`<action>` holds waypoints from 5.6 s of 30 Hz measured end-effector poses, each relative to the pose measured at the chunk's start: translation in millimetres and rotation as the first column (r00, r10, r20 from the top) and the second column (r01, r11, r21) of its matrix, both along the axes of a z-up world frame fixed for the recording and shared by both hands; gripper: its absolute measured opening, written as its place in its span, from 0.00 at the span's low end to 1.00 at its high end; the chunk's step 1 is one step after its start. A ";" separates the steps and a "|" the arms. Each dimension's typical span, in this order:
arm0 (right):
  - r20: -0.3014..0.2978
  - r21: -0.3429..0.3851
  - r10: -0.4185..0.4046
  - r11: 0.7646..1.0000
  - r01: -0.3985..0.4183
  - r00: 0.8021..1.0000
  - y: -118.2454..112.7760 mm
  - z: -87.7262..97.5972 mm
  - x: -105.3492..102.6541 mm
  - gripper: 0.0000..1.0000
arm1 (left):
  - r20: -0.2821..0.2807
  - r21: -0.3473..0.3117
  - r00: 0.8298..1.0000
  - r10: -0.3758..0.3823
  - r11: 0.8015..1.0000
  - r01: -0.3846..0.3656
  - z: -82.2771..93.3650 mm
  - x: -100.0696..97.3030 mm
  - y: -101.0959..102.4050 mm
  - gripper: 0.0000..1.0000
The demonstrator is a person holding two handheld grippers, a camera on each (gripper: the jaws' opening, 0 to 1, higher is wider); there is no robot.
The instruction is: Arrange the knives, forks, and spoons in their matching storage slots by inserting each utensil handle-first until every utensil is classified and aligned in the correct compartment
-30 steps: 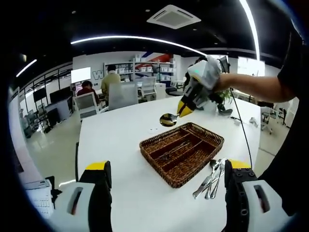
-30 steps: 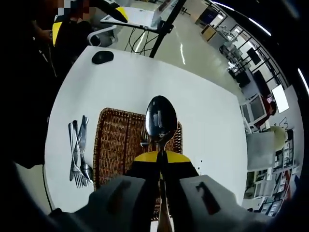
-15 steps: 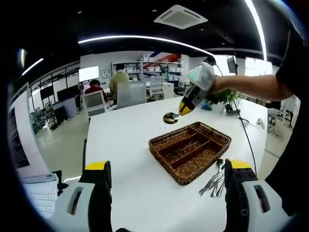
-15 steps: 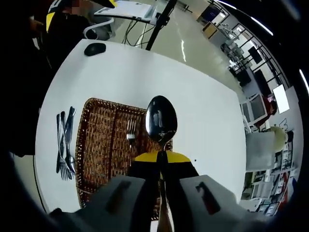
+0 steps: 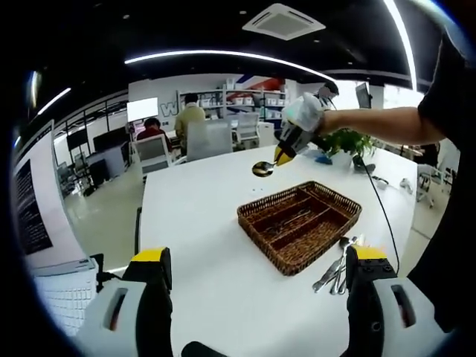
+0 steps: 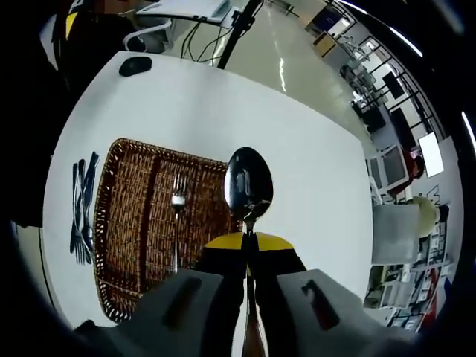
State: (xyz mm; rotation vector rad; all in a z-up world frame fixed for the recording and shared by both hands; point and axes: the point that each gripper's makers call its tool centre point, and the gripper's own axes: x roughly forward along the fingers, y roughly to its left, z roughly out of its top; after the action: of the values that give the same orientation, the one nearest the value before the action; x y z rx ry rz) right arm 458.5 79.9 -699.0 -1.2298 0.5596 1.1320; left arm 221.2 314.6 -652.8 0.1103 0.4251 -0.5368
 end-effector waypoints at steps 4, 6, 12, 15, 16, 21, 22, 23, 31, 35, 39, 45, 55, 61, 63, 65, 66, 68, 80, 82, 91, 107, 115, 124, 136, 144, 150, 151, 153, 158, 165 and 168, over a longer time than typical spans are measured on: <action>-0.003 0.001 -0.002 1.000 0.002 1.000 0.6 -1.6 -3.5 0.01 | -0.006 0.009 1.000 0.003 1.000 -0.003 -1.8 -1.4 1.6 1.00; -0.006 0.000 -0.001 1.000 0.001 1.000 0.1 -6.6 -2.1 0.01 | -0.007 0.012 1.000 0.008 1.000 -0.008 -1.9 -1.8 2.3 1.00; -0.021 -0.002 -0.011 1.000 0.011 1.000 -2.6 -16.9 2.1 0.01 | -0.003 0.015 1.000 0.011 1.000 -0.011 -2.2 -0.8 -0.8 1.00; -0.031 -0.002 -0.018 1.000 0.018 0.999 -2.5 -26.5 3.4 0.01 | 0.007 0.047 1.000 0.002 0.999 -0.002 -4.7 -0.5 -0.9 1.00; -0.031 -0.005 -0.020 1.000 0.020 0.999 -2.6 -29.2 4.2 0.01 | 0.002 0.036 1.000 0.002 0.999 -0.002 -5.3 -0.3 -0.4 1.00; -0.056 0.003 -0.028 1.000 0.028 0.998 3.7 -49.1 3.2 0.01 | 0.001 0.030 1.000 -0.001 1.000 0.001 -5.1 1.6 -0.5 1.00; -0.062 0.006 -0.033 0.999 0.033 0.998 4.5 -52.4 3.3 0.01 | 0.001 0.027 1.000 0.001 1.000 -0.001 -4.9 2.0 -0.5 1.00; -0.065 0.008 -0.036 0.999 0.036 0.997 4.8 -58.8 4.8 0.01 | 0.002 0.026 1.000 0.003 1.000 -0.003 -4.6 2.4 -0.3 1.00; -0.092 0.005 -0.050 0.999 0.050 0.995 9.4 -85.2 8.7 0.01 | 0.000 0.026 1.000 0.012 1.000 -0.012 -5.5 2.2 3.2 1.00; -0.103 0.002 -0.057 0.998 0.057 0.993 10.2 -94.1 6.1 0.01 | -0.003 0.027 1.000 0.022 0.999 -0.022 -6.6 1.8 7.6 1.00; -0.119 0.001 -0.062 0.998 0.062 0.991 12.4 -109.8 9.7 0.01 | -0.007 0.028 1.000 0.029 0.999 -0.029 -7.7 2.3 10.6 1.00; -0.133 -0.008 -0.056 0.998 0.055 0.990 17.8 -124.1 10.7 0.01 | -0.012 0.028 0.999 0.037 0.999 -0.037 -10.0 3.1 13.7 1.00; -0.155 -0.020 -0.063 0.998 0.061 0.986 21.6 -146.0 17.8 0.01 | -0.019 0.031 0.999 0.048 0.998 -0.048 -11.1 4.8 17.5 1.00; -0.161 -0.021 -0.075 0.997 0.072 0.984 19.0 -159.5 16.4 0.01 | -0.019 0.029 0.998 0.054 0.998 -0.053 -11.5 4.8 17.9 1.00; -0.166 -0.010 -0.079 0.997 0.079 0.983 19.9 -161.4 18.0 0.01 | -0.020 0.027 0.998 0.055 0.998 -0.055 -11.6 4.1 16.6 1.00; -0.171 0.001 -0.080 0.997 0.081 0.982 21.2 -163.9 19.6 0.01 | -0.024 0.032 0.998 0.057 0.998 -0.056 -12.3 3.5 16.3 1.00; -0.170 0.000 -0.078 0.997 0.079 0.982 21.6 -165.5 20.1 0.01 | -0.024 0.031 0.998 0.057 0.998 -0.057 -12.4 3.4 16.3 1.00; -0.169 -0.004 -0.076 0.997 0.077 0.983 22.6 -168.2 19.8 0.01 | -0.023 0.030 0.998 0.058 0.998 -0.058 -11.7 3.4 15.9 1.00; -0.190 0.003 -0.056 0.998 0.058 0.980 21.0 -174.4 16.8 0.03 | -0.014 0.033 0.998 0.055 0.998 -0.055 -7.7 4.5 9.1 1.00; -0.187 0.015 -0.041 0.999 0.044 0.981 21.1 -172.2 15.9 0.03 | -0.010 0.033 0.999 0.047 0.998 -0.047 -7.2 4.0 6.2 1.00; -0.104 0.078 0.030 0.997 -0.021 0.994 22.6 -161.5 13.6 0.09 | -0.002 0.017 0.999 0.034 0.999 -0.034 -5.5 1.6 4.1 1.00; -0.039 0.354 -0.202 0.913 0.203 0.979 1.6 -44.9 14.9 0.68 | 0.050 -0.025 0.999 -0.009 1.000 0.011 11.9 6.5 -12.9 1.00; -0.098 0.551 -0.395 0.743 0.380 0.913 -42.8 25.8 -4.4 0.79 | 0.085 -0.041 0.996 -0.040 0.998 0.044 24.2 10.1 -29.6 1.00; -0.119 0.642 -0.488 0.626 0.442 0.865 -86.2 72.8 -64.9 1.00 | 0.105 -0.045 0.990 -0.099 0.994 0.105 29.1 6.1 -52.4 1.00; -0.150 0.670 -0.559 0.549 0.500 0.815 -131.8 76.8 -140.9 1.00 | 0.120 -0.035 0.985 -0.126 0.991 0.131 34.3 6.1 -61.6 1.00; -0.163 0.697 -0.594 0.496 0.519 0.788 -151.1 81.1 -179.9 1.00 | 0.112 -0.025 0.986 -0.122 0.992 0.126 29.2 2.3 -63.2 1.00; -0.208 0.663 -0.601 0.493 0.563 0.772 -164.1 67.2 -209.1 1.00 | 0.100 -0.013 0.990 -0.100 0.995 0.102 24.2 -0.2 -63.4 1.00; -0.217 0.656 -0.600 0.495 0.570 0.770 -166.4 64.8 -212.7 1.00 | 0.098 -0.011 0.990 -0.101 0.995 0.102 23.6 -0.3 -63.1 1.00; -0.247 0.659 -0.597 0.475 0.584 0.764 -172.2 62.5 -219.2 1.00 | 0.100 -0.006 0.990 -0.099 0.995 0.101 23.6 -0.5 -65.6 1.00; -0.281 0.652 -0.599 0.454 0.607 0.750 -185.2 55.1 -230.4 1.00 | 0.100 -0.004 0.991 -0.093 0.996 0.094 23.6 1.1 -72.7 1.00; -0.299 0.640 -0.614 0.439 0.630 0.731 -202.7 48.2 -237.1 1.00 | 0.090 0.009 0.993 -0.079 0.997 0.079 22.1 1.7 -72.4 1.00; -0.301 0.643 -0.607 0.440 0.627 0.735 -206.5 48.7 -235.1 1.00 | 0.084 0.017 0.994 -0.072 0.997 0.070 22.1 0.3 -73.4 1.00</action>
State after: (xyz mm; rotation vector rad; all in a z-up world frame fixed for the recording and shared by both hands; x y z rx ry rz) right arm 223.4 -126.6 -650.3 -0.2397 0.4537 0.5954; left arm 221.5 241.2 -630.7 0.1621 0.3429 -0.5968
